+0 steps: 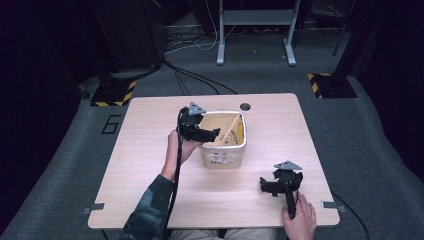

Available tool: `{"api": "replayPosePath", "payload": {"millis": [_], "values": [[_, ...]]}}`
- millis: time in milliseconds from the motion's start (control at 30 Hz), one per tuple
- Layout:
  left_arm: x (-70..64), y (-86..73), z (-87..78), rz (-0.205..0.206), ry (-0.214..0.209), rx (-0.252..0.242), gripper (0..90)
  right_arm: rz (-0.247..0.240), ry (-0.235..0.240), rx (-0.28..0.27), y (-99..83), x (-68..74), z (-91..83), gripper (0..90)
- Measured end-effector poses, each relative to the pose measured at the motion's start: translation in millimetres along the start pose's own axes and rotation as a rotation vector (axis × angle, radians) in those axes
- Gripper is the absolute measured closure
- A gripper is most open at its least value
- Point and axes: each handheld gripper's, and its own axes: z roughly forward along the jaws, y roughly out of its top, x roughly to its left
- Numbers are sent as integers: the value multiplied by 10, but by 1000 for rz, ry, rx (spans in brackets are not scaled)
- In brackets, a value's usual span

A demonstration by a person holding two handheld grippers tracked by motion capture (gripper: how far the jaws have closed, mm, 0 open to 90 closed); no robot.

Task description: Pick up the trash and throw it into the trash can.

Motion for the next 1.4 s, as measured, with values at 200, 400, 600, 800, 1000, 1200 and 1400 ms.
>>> {"api": "replayPosePath", "payload": {"millis": [200,400,600,800,1000,1200,1400], "values": [[102,-270,-282,-8,51,-18,135,-3,1,1,0,-2,-1,0],[255,-575,-449,-46,115,-17,136,-5,2,3,-1,-3,-2,0],[407,-884,-497,-87,160,2,136,-2,1,1,0,-1,-1,0],[510,-1172,-484,-130,195,38,134,-3,1,2,0,-2,-1,0],[623,-1431,-474,-182,220,54,129,-2,1,1,0,-1,-1,0],[749,-1726,-382,-241,246,109,123,-3,1,2,0,-2,-1,0],[816,-1996,-297,-290,257,165,115,0,0,0,0,0,0,0]]}}
